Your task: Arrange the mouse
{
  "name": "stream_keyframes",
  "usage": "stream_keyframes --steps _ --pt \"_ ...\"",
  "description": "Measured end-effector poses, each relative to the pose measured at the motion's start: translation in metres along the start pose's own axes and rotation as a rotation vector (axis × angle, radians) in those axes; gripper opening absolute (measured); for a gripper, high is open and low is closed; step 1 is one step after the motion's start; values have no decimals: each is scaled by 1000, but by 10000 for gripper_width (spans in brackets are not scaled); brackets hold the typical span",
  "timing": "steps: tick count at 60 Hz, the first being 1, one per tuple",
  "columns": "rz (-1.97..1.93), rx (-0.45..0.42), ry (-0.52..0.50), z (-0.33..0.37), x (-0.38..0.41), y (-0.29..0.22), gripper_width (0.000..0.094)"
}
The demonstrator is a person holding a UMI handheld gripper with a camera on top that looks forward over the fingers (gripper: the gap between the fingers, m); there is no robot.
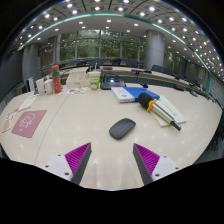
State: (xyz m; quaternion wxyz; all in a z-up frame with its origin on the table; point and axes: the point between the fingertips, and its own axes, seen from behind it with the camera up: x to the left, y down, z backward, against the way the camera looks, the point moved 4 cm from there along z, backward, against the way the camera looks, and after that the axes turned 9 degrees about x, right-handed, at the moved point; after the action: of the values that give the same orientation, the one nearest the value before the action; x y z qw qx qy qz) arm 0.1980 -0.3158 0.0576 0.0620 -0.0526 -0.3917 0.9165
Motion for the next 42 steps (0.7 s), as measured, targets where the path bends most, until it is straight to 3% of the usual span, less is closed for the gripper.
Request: stream_keyframes --steps 12,29,36,42 --pt "-76 57 -34 -84 -20 -26 853" --pt "-105 65 -63 -130 -22 -65 835" --pt "-59 58 -36 -144 -18 -74 725" --pt "-15 43 -7 -151 -16 -78 535"
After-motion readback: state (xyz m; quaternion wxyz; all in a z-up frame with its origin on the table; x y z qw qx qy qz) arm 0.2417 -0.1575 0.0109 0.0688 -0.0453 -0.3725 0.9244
